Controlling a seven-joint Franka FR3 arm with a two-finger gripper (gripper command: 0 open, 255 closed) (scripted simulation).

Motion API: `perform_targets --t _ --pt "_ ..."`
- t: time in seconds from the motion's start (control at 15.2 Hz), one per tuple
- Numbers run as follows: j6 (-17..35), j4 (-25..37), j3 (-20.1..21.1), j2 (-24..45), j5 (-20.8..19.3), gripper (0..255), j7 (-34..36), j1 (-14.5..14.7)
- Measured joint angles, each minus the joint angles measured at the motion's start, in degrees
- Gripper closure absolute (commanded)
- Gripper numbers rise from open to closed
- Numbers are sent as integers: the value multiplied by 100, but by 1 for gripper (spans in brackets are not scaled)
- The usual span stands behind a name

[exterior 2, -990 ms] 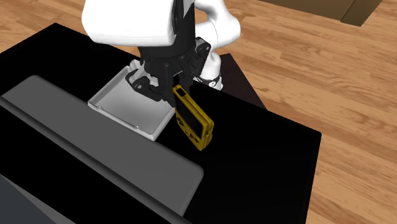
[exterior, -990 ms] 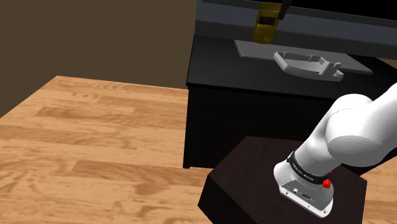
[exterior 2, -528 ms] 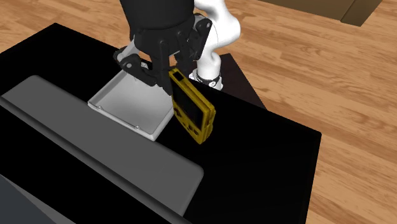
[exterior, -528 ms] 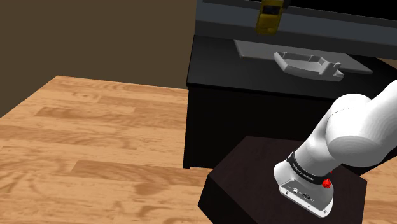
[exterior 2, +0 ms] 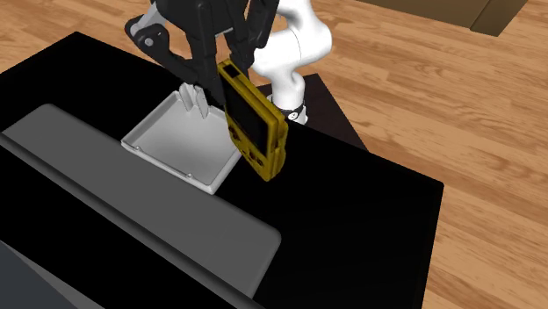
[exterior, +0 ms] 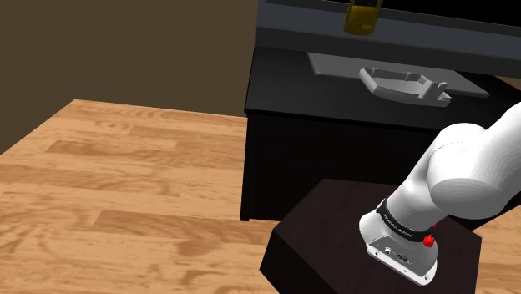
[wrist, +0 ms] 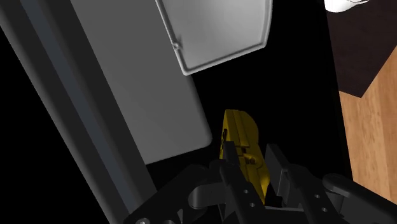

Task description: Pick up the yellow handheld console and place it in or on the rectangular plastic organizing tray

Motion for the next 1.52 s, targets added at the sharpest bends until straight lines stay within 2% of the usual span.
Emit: perform_targets --t 0.46,1.06,1.52 --pt "-313 -190 -273 -650 -458 255 -629 -282" --pt "-860 377 -1008 -892 -964 255 -1840 -512" --pt "-469 -444 -877 -1355 -1152 255 -1717 -674"
